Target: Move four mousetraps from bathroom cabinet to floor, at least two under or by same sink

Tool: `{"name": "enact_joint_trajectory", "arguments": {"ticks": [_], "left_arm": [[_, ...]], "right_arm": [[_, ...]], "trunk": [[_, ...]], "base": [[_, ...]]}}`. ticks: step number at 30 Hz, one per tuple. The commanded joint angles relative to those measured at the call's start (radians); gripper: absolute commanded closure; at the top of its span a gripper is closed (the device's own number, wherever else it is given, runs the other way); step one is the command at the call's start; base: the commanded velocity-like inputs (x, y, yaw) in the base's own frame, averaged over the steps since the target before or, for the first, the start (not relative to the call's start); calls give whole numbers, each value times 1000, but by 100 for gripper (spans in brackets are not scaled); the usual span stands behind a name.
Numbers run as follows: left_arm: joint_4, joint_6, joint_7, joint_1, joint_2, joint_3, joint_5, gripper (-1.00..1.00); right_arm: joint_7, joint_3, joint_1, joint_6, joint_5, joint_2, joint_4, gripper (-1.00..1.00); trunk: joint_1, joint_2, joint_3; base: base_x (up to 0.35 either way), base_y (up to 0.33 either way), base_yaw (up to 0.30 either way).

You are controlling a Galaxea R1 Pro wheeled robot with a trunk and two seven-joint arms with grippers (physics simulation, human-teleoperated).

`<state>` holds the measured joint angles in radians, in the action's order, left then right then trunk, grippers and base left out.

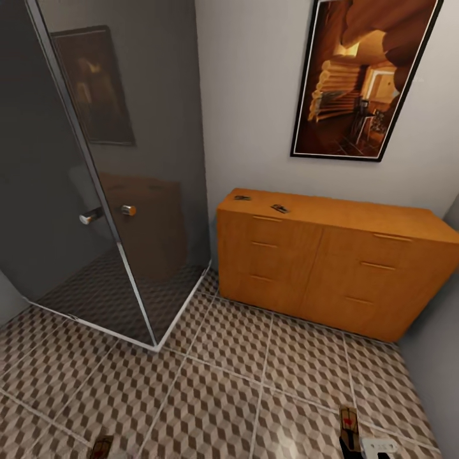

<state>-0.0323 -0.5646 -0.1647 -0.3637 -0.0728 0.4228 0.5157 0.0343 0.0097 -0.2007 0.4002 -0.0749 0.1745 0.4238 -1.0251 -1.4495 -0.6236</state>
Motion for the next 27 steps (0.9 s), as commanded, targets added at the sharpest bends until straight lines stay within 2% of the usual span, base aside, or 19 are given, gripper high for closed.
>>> {"name": "enact_joint_trajectory", "arguments": {"ticks": [1,10,21,27], "left_arm": [[-3,-3,-8,-1,1,8,-2,100],[-3,-3,-9,-1,1,8,-2,100],[-4,-3,-9,-1,1,8,-2,100],[-5,-3,-9,-1,1,8,-2,100]], "right_arm": [[4,1,0,3,-8,0,0,100],[4,1,0,3,-8,0,0,100],[4,1,0,3,-8,0,0,100],[4,1,0,3,-8,0,0,100]], "trunk": [[0,0,-1],[0,0,-4],[0,0,-8],[0,0,-10]], "base": [[0,16,285],[0,177,285],[0,105,285],[-46,236,285]]}}
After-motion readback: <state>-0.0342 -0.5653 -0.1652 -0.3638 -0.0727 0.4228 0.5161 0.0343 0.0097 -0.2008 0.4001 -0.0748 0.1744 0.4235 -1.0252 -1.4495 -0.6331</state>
